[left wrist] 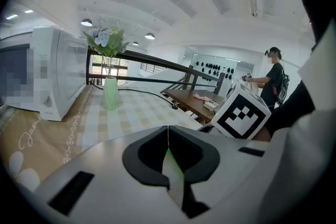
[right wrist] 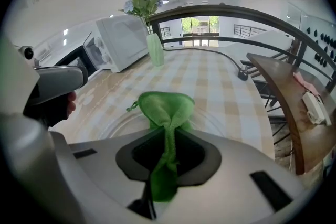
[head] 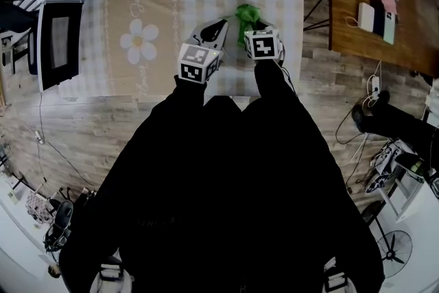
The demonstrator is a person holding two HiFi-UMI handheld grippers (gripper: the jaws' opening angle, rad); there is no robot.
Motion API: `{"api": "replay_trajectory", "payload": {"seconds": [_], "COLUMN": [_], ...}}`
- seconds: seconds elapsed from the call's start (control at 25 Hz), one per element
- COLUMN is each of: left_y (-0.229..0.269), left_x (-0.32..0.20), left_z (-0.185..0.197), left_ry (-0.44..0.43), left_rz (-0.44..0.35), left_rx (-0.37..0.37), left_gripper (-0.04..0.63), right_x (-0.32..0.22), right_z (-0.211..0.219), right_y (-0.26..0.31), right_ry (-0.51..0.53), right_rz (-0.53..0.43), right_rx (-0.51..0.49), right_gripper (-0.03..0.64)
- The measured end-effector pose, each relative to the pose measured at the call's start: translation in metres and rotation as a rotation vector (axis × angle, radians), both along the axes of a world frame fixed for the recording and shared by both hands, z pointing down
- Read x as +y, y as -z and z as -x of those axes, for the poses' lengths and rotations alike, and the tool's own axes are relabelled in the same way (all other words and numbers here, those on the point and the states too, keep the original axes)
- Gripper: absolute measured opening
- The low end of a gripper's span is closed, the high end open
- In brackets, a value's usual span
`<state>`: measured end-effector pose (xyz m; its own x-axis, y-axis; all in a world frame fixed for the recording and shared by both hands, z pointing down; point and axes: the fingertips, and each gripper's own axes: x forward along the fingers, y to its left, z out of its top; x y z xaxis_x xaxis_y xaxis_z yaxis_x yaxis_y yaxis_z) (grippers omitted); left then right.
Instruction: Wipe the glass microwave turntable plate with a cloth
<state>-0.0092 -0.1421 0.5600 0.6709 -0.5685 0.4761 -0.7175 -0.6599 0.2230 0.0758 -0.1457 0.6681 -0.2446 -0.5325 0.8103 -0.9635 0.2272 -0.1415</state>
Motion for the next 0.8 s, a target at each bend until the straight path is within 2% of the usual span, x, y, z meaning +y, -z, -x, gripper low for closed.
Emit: {"api": "replay_trajectory", "payload": {"seconds": [0.36, 0.56, 0.72, 0.8], "left_y": [-0.003, -0.006, -0.005, -0.005], "left_x": [0.01, 0.015, 0.017, 0.018], "left_z": [-0.034, -0.052, -0.065, -0.069], "left_ry": [-0.044, -0.068, -0.086, -0.091], "left_rz": [0.007, 0.015, 0.015, 0.016], "left_rx": [-0.004, -0.005, -0.003, -0.003], "left_gripper": [0.021, 0.021, 0.021, 0.021], "right_x": [0.013, 0.017, 0.021, 0.024], "right_z": [-0.052, -0.079, -0.097, -0.107], "right_y": [-0.002, 0.004, 0.006, 0.002], "right_ry": [-0.103, -0.129, -0.116, -0.136], "right_rz": [0.025, 0.012, 0.001, 0.007], "right_rx": [-0.021, 0.007, 0.069, 0.061], "right_gripper": [0.072, 0.072, 0.072, 0.072]}}
